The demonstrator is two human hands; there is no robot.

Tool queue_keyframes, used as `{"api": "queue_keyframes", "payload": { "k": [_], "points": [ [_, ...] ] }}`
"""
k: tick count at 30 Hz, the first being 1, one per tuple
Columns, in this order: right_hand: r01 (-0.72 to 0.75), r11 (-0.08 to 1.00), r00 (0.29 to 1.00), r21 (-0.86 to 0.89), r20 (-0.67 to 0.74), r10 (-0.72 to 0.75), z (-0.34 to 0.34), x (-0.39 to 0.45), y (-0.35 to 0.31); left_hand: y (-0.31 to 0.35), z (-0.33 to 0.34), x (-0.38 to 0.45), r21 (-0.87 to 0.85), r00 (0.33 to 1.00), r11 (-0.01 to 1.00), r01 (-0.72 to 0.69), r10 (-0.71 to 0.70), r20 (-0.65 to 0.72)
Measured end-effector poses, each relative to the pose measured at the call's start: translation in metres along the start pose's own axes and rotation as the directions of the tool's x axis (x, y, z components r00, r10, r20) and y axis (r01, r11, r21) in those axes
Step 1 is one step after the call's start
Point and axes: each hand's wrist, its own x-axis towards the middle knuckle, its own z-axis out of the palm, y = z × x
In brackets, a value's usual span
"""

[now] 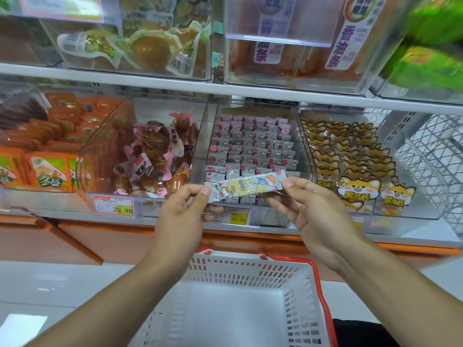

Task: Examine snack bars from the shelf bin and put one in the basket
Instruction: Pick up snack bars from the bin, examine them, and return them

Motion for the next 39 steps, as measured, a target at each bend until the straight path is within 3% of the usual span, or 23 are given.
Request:
{"api": "queue_keyframes", "payload": {
  "k": [4, 9, 12, 18, 20, 26, 31, 35, 39],
  "points": [
    [0.032, 0.999, 0.995, -0.027, 0.099, -0.029, -0.001, -0.001, 0.0, -0.001, 0.001, 0.001, -0.036, 1.0, 0.999, 0.018, -0.017, 0.02],
    [0.209, 0.927, 0.955, -0.311, 0.269, -0.125, -0.003, -0.006, -0.002, -0.002, 0.002, 0.0, -0.073, 0.998, 0.997, 0.036, -0.032, 0.053],
    [0.265, 0.912, 0.937, -0.313, 0.306, -0.167, -0.002, -0.009, -0.001, -0.001, 0.002, -0.002, -0.07, 0.997, 0.998, 0.005, 0.001, 0.082],
    [0.215, 0.949, 0.958, -0.23, 0.24, -0.159, 0.002, -0.011, 0.0, 0.009, 0.0, -0.013, -0.052, 0.959, 0.992, -0.114, 0.124, 0.253],
    [0.209, 0.949, 0.964, -0.237, 0.216, -0.158, 0.003, -0.012, -0.001, 0.008, 0.002, -0.015, -0.063, 0.96, 0.991, -0.122, 0.134, 0.246],
    [0.169, 0.962, 0.965, -0.216, 0.235, -0.116, 0.001, -0.011, -0.001, 0.005, -0.002, -0.006, -0.202, 0.993, 0.979, 0.037, -0.013, 0.119],
    [0.119, 0.968, 0.981, -0.221, 0.178, -0.08, -0.002, -0.007, -0.003, 0.001, -0.005, -0.001, -0.287, 0.985, 0.949, 0.129, -0.09, 0.148],
    [0.058, 0.995, 0.995, -0.086, 0.091, -0.05, -0.001, -0.005, -0.004, 0.0, -0.003, 0.001, -0.335, 0.977, 0.925, 0.18, -0.129, 0.169],
    [0.031, 0.999, 0.996, -0.03, 0.082, -0.029, -0.002, -0.004, -0.003, -0.001, -0.003, 0.002, -0.283, 0.977, 0.943, 0.177, -0.135, 0.163]
  ]
}}
